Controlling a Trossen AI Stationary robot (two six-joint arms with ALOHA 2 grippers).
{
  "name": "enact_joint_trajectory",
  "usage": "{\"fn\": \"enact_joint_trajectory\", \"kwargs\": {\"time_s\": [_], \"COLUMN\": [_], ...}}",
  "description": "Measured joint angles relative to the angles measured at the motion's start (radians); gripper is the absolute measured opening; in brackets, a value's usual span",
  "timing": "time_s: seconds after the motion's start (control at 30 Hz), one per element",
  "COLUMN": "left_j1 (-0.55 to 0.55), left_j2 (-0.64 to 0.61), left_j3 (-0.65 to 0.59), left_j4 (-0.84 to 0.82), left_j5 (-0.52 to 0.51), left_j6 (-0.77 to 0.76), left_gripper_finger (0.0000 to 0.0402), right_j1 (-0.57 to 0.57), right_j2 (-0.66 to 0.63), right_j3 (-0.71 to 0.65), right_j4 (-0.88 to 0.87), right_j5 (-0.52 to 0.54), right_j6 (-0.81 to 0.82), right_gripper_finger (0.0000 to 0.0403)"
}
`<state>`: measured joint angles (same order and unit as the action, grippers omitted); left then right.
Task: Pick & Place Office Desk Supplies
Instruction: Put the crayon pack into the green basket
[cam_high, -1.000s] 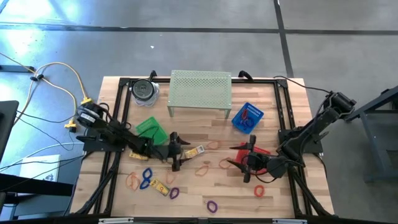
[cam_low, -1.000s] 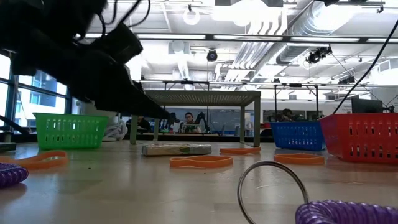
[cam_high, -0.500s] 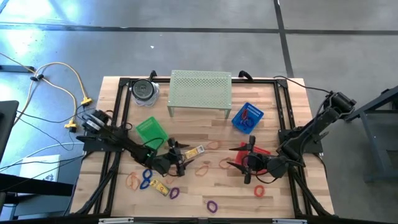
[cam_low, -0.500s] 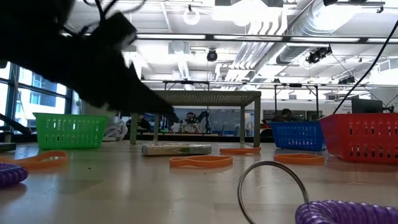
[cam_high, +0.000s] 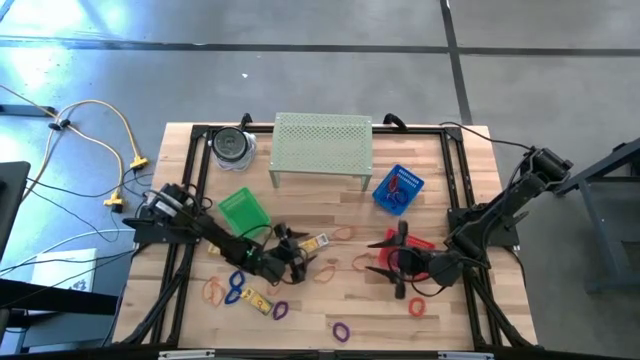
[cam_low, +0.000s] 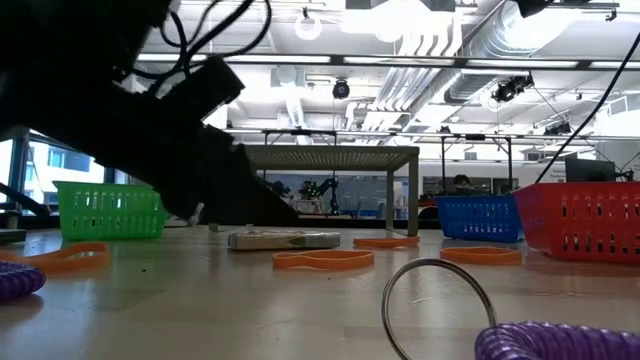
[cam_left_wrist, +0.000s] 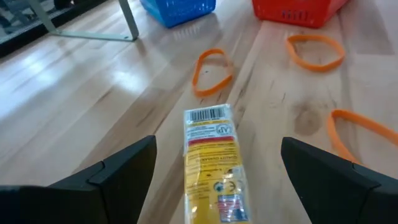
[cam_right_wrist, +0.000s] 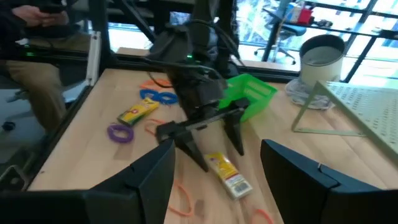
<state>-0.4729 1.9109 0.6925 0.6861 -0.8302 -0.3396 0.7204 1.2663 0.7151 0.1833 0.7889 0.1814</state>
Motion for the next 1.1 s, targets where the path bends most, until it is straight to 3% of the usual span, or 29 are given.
{"fn": "enact_joint_trajectory", "kwargs": {"time_s": [0.17,0.4,0.67,1.1], "left_j1": [0.036,0.105,0.119,0.119], "left_j2": [0.0,0.001,-0.003,-0.003], "left_j3": [-0.001,-0.001,0.003,0.001], "left_j4": [-0.026,-0.039,-0.118,-0.131], "left_j5": [0.067,0.265,0.279,0.283], "left_j6": [-0.023,-0.033,-0.151,-0.128], "left_gripper_finger": [0.0335,0.0335,0.0332,0.0218], "right_j1": [0.0,0.0,0.0,0.0], "right_j2": [0.0,0.0,0.0,0.0], "right_j3": [0.0,0.0,0.0,0.0], "right_j4": [0.0,0.001,0.0,0.0], "right_j5": [-0.004,-0.003,-0.004,-0.007], "right_j6": [-0.017,-0.017,-0.003,0.025], "right_gripper_finger": [0.0227,0.0227,0.0227,0.0227]}}
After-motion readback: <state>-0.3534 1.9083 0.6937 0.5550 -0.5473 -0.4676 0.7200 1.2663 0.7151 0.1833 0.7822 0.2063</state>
